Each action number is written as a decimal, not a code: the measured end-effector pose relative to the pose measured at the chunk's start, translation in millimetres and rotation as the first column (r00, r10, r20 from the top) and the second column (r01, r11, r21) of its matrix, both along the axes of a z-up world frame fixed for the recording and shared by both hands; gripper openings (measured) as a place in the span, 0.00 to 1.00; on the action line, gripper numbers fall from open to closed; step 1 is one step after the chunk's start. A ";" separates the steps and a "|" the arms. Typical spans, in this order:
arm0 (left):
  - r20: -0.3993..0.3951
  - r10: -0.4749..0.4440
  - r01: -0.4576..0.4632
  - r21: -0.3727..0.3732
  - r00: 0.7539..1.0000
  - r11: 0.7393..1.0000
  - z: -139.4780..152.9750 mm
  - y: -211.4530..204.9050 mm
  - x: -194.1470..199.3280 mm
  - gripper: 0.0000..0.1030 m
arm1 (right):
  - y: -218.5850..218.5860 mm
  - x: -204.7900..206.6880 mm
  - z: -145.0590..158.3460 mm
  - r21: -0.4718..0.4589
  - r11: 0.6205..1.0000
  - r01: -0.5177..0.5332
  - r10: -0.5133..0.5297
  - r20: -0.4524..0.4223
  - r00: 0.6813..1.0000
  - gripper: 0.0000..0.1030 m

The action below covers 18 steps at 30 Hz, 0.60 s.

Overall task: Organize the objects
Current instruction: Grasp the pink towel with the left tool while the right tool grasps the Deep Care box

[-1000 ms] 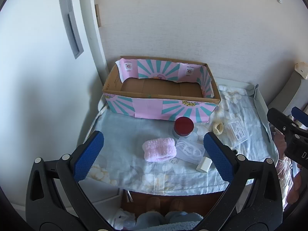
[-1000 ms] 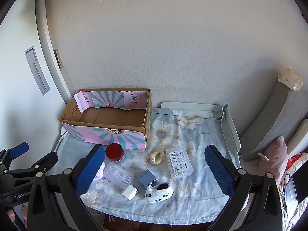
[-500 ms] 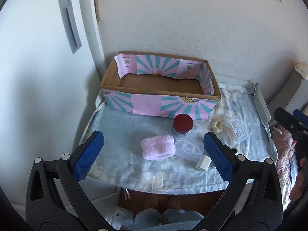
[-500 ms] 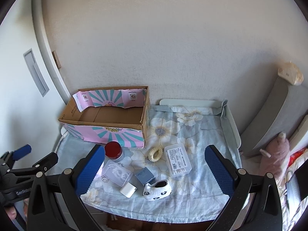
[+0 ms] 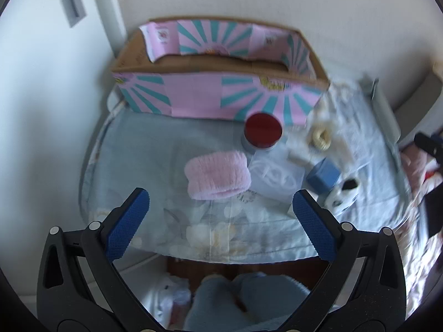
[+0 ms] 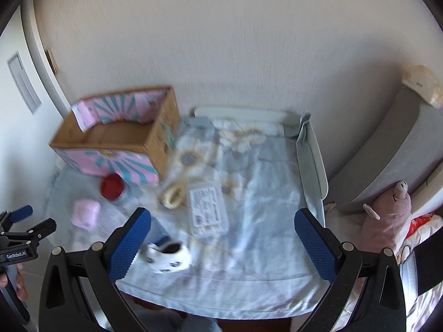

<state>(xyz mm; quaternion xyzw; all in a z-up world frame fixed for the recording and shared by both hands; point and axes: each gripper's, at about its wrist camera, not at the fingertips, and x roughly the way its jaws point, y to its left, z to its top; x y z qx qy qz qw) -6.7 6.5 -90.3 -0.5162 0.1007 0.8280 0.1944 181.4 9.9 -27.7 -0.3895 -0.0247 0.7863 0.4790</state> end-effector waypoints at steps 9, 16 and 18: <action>0.074 0.075 -0.072 -0.040 0.994 0.997 -49.4 -1.0 -32.9 1.00 | 63.2 -1.9 -43.5 -0.087 0.996 -0.010 0.020 0.111 0.994 1.00; 0.149 0.148 -0.151 0.007 0.978 0.989 -84.0 -5.7 -52.2 1.00 | 97.9 -23.9 -81.2 -0.146 0.989 -0.014 0.038 0.159 0.986 1.00; 0.169 0.148 -0.155 0.031 0.975 0.987 -91.2 -7.0 -54.0 1.00 | 105.6 -28.2 -88.2 -0.158 0.987 -0.014 0.040 0.166 0.985 0.98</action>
